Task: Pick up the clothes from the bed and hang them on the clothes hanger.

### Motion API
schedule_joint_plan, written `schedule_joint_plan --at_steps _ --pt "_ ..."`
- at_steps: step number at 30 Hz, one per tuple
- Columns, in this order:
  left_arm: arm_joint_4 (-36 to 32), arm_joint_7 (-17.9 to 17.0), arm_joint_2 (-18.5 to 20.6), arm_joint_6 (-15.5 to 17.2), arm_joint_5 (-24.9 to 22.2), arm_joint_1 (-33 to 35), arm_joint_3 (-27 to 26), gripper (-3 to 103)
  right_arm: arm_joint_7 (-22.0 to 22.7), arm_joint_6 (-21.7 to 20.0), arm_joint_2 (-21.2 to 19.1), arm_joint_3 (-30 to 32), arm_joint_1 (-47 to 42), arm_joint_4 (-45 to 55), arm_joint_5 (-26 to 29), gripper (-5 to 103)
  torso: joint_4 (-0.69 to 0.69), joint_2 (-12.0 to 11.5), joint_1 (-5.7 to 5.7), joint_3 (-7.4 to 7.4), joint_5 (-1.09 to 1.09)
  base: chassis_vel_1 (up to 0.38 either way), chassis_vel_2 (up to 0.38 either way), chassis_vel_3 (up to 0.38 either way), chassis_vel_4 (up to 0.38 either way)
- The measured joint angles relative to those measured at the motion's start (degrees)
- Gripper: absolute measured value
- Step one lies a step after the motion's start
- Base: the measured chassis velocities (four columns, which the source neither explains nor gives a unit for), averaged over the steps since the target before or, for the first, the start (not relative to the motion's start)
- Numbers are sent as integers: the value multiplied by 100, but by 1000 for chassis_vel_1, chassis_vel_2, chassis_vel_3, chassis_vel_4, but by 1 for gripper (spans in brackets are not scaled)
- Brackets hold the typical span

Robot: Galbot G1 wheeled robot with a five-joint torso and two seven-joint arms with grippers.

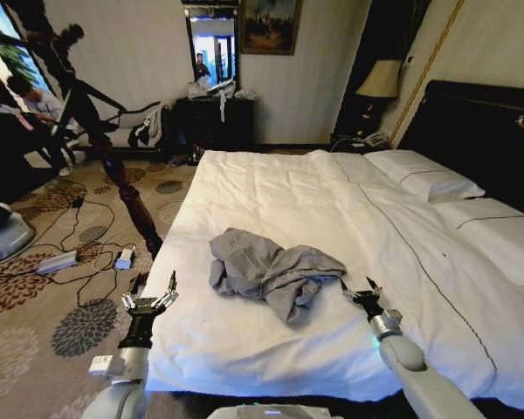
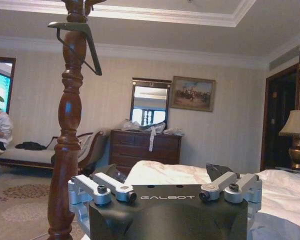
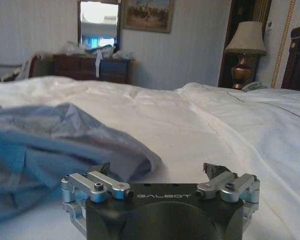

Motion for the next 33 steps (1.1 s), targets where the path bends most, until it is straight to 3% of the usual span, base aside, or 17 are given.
schedule_joint_plan --at_steps 6,10,29,31,33 --pt "10 -7 -38 -17 93 12 4 100 -100 58 56 -101 242 -148 191 97 0 0 0 0 0 0 0 0 0" --pt "14 -10 -52 -24 129 24 0 100 -100 59 112 -218 462 -309 78 84 0 0 0 0 0 0 0 0 0" --pt "147 -18 -109 -59 286 -11 69 100 -118 55 51 -337 766 -516 -362 78 0 0 0 0 0 0 0 0 0" --pt "150 -18 -110 -59 291 -11 74 100 -120 51 37 -344 784 -518 -364 74 0 0 0 0 0 0 0 0 0" --pt "161 -18 -113 -59 292 -15 80 100 -123 45 2 -355 812 -532 -365 64 1 0 0 0 0 0 0 0 0"
